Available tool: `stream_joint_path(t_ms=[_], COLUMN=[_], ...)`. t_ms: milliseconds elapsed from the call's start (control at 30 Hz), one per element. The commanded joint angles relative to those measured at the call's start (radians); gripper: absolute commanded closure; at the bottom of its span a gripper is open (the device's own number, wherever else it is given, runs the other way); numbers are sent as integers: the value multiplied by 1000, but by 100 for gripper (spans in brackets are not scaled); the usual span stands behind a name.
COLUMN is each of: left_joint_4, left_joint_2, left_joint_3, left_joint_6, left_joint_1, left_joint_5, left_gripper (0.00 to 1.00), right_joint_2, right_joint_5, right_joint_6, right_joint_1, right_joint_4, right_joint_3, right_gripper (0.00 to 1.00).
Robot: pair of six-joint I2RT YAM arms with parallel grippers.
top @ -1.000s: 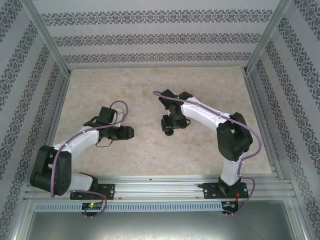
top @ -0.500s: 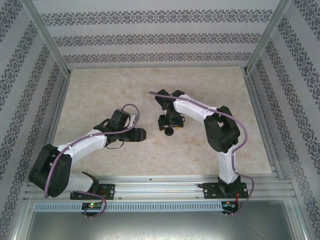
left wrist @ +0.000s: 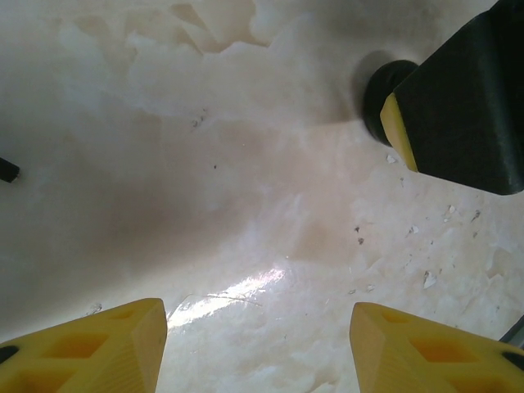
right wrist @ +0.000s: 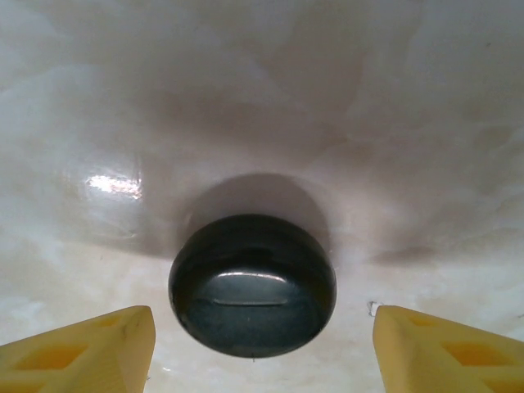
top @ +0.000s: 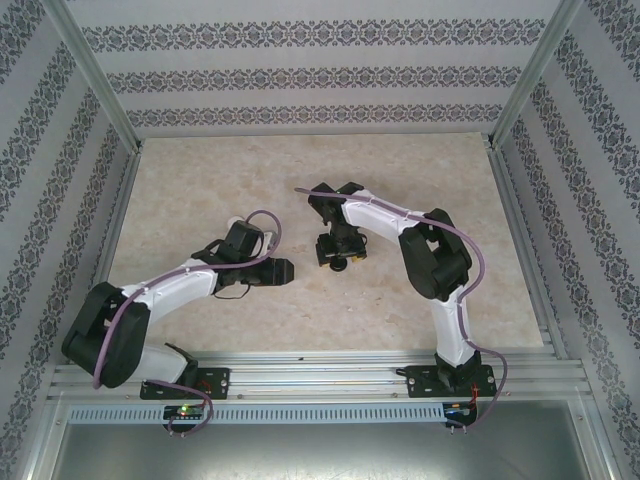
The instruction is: Insert wireless bluetooth earbuds into charging case
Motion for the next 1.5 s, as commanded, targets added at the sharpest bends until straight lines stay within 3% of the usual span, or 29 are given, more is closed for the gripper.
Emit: stream_joint_path(t_ms=[0,733,1033,1333,1467], left_joint_4=[-15,56,107,345,401], left_joint_2=[35,-29,-39,-140,-223], left_joint_3=[56,1,-9,-121,-135], left_joint_6=[27,2,19,20,29], left_joint_1=[-15,-19,-18,-20,-39], left_joint_5=[20,15,45,77,30], left_gripper=[40,40,41,43,44], right_joint_2=[22,68,61,-97,-227], right_joint_5=[-11,-59,-92,-183,-218], right_joint_6=[3,15,32,130,210], right_joint_1=[-13,-6,-3,-10,-20], right_joint_4=[-19,39,82,234,326], right_joint_3=[12,-33,-27,-147,-208], right_gripper=[30,37,47,53,53])
